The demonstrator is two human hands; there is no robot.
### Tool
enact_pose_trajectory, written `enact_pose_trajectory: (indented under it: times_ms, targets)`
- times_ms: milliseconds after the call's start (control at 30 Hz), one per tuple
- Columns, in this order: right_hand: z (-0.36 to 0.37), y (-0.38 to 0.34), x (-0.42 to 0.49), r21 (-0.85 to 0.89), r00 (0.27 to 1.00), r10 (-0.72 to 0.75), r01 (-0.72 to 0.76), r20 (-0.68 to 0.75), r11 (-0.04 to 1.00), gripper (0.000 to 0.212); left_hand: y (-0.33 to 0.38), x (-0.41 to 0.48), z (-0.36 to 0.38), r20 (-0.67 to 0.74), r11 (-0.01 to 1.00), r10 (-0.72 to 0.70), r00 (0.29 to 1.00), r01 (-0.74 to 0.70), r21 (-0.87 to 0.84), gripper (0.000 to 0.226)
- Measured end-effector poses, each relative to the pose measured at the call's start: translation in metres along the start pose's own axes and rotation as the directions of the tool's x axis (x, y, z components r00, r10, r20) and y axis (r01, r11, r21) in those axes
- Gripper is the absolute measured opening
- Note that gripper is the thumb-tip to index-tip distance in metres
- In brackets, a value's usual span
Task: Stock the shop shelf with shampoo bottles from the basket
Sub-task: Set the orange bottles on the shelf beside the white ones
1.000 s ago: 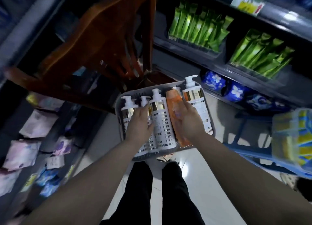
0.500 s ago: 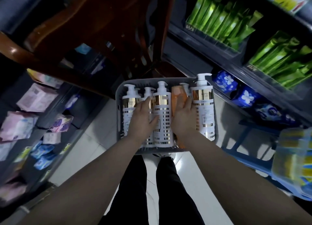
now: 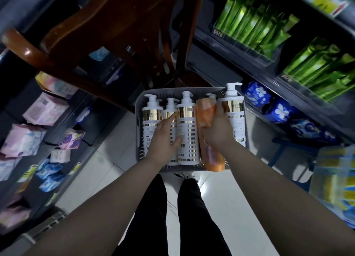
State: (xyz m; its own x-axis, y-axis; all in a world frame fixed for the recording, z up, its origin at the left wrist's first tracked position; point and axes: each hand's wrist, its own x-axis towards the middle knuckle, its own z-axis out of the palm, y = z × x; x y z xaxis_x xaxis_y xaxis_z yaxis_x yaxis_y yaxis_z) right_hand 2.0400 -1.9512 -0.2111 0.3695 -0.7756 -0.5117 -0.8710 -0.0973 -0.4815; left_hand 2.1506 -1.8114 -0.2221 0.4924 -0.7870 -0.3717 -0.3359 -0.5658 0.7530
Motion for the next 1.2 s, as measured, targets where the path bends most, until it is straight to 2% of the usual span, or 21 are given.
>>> enact_pose_trajectory:
  times_ms: [67,133,167,233,333,367,433,467,533,600,667,767,900,1000,1100,1200]
  targets:
    - [-0.010,-0.001,-0.008,0.147,0.998,-0.061,0.064,-0.024,0.987,0.085,0.006,-0.001,-0.001,0.069,0.994,-0.027,0.997,0.034,-0.103,0.079]
    - [-0.021,-0.010,-0.018,0.317,0.991,-0.127,0.131,-0.033,0.939,0.074,0.022,-0.001,-0.001,0.218,0.954,-0.074,0.973,0.133,-0.268,0.091]
    - [-0.025,-0.015,-0.023,0.378,0.987,-0.154,0.156,-0.035,0.912,0.074,0.030,0.001,-0.001,0.296,0.923,-0.094,0.951,0.194,-0.332,0.091]
    - [-0.028,-0.024,-0.028,0.473,0.981,-0.195,0.172,-0.001,0.864,0.072,0.041,0.004,-0.002,0.371,0.867,-0.130,0.920,0.287,-0.408,0.070]
    - [-0.022,-0.027,-0.028,0.569,0.972,-0.231,0.167,0.041,0.805,0.067,0.037,0.005,-0.019,0.261,0.818,-0.207,0.943,0.313,-0.483,0.045]
    - [-0.017,-0.026,-0.024,0.519,0.975,-0.216,0.158,0.051,0.840,0.069,0.033,0.003,-0.028,0.208,0.799,-0.243,0.947,0.317,-0.510,0.043]
    - [-0.001,-0.016,-0.015,0.268,0.984,-0.147,0.117,0.098,0.956,0.078,0.020,-0.005,-0.046,0.067,0.761,-0.317,0.946,0.296,-0.578,0.041]
    - [0.009,-0.012,-0.012,0.159,0.985,-0.120,0.099,0.125,0.982,0.083,0.012,-0.009,-0.056,-0.017,0.753,-0.341,0.940,0.262,-0.603,0.038]
    - [0.030,-0.009,-0.004,0.058,0.978,-0.095,0.085,0.186,0.995,0.093,-0.006,-0.017,-0.072,-0.142,0.783,-0.355,0.924,0.211,-0.585,0.040]
    - [0.046,-0.010,0.003,0.072,0.969,-0.035,0.018,0.244,0.997,0.100,-0.019,-0.025,-0.084,-0.167,0.812,-0.346,0.923,0.206,-0.546,0.049]
    - [0.053,-0.015,0.010,0.139,0.963,0.071,-0.110,0.261,0.984,0.108,-0.029,-0.034,-0.088,-0.152,0.830,-0.329,0.932,0.208,-0.517,0.054]
    - [0.057,-0.016,0.014,0.186,0.968,0.121,-0.163,0.222,0.969,0.111,-0.030,-0.046,-0.084,-0.162,0.832,-0.319,0.934,0.194,-0.519,0.052]
    - [0.038,-0.020,0.000,0.352,0.978,0.029,-0.103,0.207,0.930,0.108,-0.023,-0.061,-0.087,-0.199,0.807,-0.323,0.925,0.159,-0.568,0.050]
    - [-0.004,-0.047,-0.021,0.495,0.970,-0.092,-0.031,0.223,0.868,0.091,-0.008,-0.073,-0.105,-0.237,0.794,-0.316,0.919,0.119,-0.597,0.052]
    - [-0.052,-0.092,-0.045,0.650,0.914,-0.277,0.018,0.298,0.760,0.071,0.010,-0.091,-0.134,-0.301,0.787,-0.284,0.910,0.042,-0.615,0.059]
    - [-0.089,-0.142,-0.074,0.710,0.844,-0.446,0.116,0.299,0.695,0.067,0.037,-0.118,-0.170,-0.388,0.800,-0.219,0.895,-0.063,-0.597,0.050]
